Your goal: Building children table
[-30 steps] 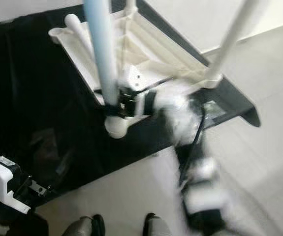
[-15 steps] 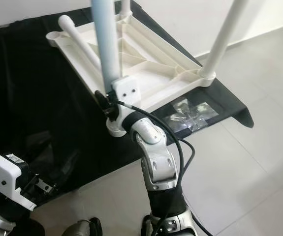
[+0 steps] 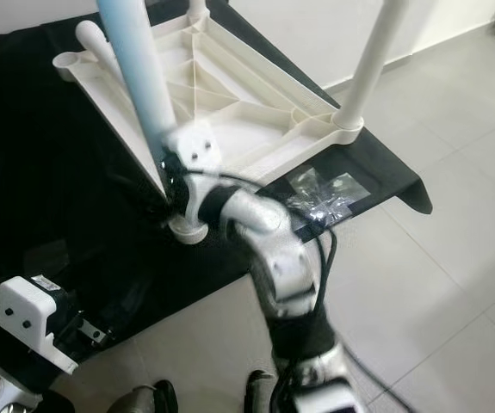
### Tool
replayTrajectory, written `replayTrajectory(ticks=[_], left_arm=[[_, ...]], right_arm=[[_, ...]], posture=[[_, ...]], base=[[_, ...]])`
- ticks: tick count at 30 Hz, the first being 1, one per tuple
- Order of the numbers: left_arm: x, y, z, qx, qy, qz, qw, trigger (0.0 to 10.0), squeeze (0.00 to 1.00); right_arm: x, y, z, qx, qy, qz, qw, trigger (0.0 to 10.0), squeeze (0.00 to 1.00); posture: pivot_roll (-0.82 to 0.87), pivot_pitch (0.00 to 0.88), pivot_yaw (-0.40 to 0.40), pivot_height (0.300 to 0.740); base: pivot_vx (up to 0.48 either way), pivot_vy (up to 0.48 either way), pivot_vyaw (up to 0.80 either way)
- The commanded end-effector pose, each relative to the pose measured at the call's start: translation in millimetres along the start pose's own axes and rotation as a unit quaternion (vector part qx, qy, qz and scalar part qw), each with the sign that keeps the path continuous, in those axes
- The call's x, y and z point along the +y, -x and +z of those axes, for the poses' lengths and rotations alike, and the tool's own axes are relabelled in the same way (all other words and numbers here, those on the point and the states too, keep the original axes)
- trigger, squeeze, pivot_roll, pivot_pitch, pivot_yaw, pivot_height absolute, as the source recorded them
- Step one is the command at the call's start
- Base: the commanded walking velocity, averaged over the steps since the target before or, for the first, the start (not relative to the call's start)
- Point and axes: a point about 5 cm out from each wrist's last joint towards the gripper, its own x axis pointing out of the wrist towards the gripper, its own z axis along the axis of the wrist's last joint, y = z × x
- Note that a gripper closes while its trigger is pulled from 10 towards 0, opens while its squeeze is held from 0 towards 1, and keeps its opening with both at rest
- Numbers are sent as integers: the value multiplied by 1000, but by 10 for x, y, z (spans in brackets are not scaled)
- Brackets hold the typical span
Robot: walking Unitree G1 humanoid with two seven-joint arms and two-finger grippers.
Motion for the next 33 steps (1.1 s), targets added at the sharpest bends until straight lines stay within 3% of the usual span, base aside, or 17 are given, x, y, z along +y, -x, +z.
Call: replayTrajectory(ticks=[1, 2, 3, 4, 5, 6, 9, 10, 12, 19, 20, 21, 22, 23, 33], left_arm=[[-25, 32, -57, 17, -8, -8, 1000, 10000, 0], [-25, 32, -57, 17, -8, -8, 1000, 10000, 0], [-30, 33, -58, 17, -12, -10, 1000, 10000, 0], [-30, 32, -58, 17, -13, -10, 1000, 10000, 0], [-35, 41, -57, 18, -13, -10, 1000, 10000, 0], [-41, 53, -55, 19, -13, -10, 1000, 10000, 0], [-46, 60, -53, 20, -14, -10, 1000, 10000, 0], [-57, 79, -49, 22, -13, -9, 1000, 10000, 0], [-60, 83, -48, 22, -13, -9, 1000, 10000, 0], [-81, 122, -37, 27, -14, -12, 999, 10000, 0], [-84, 128, -35, 28, -14, -12, 999, 10000, 0], [-84, 128, -35, 28, -14, -12, 999, 10000, 0], [-87, 134, -33, 29, -15, -12, 999, 10000, 0], [-90, 140, -32, 30, -15, -11, 999, 10000, 0], [-95, 141, -29, 31, -14, -10, 999, 10000, 0]], right_arm=[[56, -7, -40, 5, 9, 66, 998, 10000, 1000], [56, -7, -40, 5, 9, 66, 998, 10000, 1000], [-69, 99, -79, 35, 42, 120, 991, 10000, 173], [-103, 130, -88, 43, 49, 133, 989, 10000, 173], [-211, 177, -83, 55, 64, 152, 985, 10000, 0], [-300, 213, -67, 62, 74, 161, 982, 10000, 0], [-362, 240, -53, 66, 81, 167, 980, 10000, 0], [-432, 299, -62, 78, 84, 200, 973, 10000, 0], [-448, 313, -68, 80, 84, 212, 970, 10000, 0], [-583, 351, -166, 81, 50, 234, 967, 10000, 0], [-606, 344, -195, 83, 49, 236, 967, 5059, 0], [-606, 344, -195, 83, 49, 236, 967, 5059, 0], [-622, 337, -218, 82, 48, 238, 967, 3961, 0], [-633, 327, -235, 81, 46, 236, 967, 0, 0], [-686, 356, -279, 81, 48, 231, 968, 0, 0]], posture=[[34, 270, 16, 740], [34, 270, 16, 740], [51, 272, 16, 740], [51, 272, 16, 740], [62, 272, 19, 740], [66, 273, 17, 740], [66, 273, 17, 740], [73, 276, 19, 740], [73, 276, 19, 740], [89, 282, 23, 740], [93, 284, 22, 740], [93, 284, 22, 740], [93, 285, 22, 740], [96, 283, 23, 740], [87, 290, 22, 740]], base=[[0, 0, 0], [0, 0, 0], [0, 0, 0], [0, 0, 0], [0, 0, 0], [0, 0, 0], [0, 0, 0], [0, 0, 0], [0, 0, 0], [0, 0, 0], [0, 0, 0], [0, 0, 0], [0, 0, 0], [0, 0, 0], [0, 0, 0]])
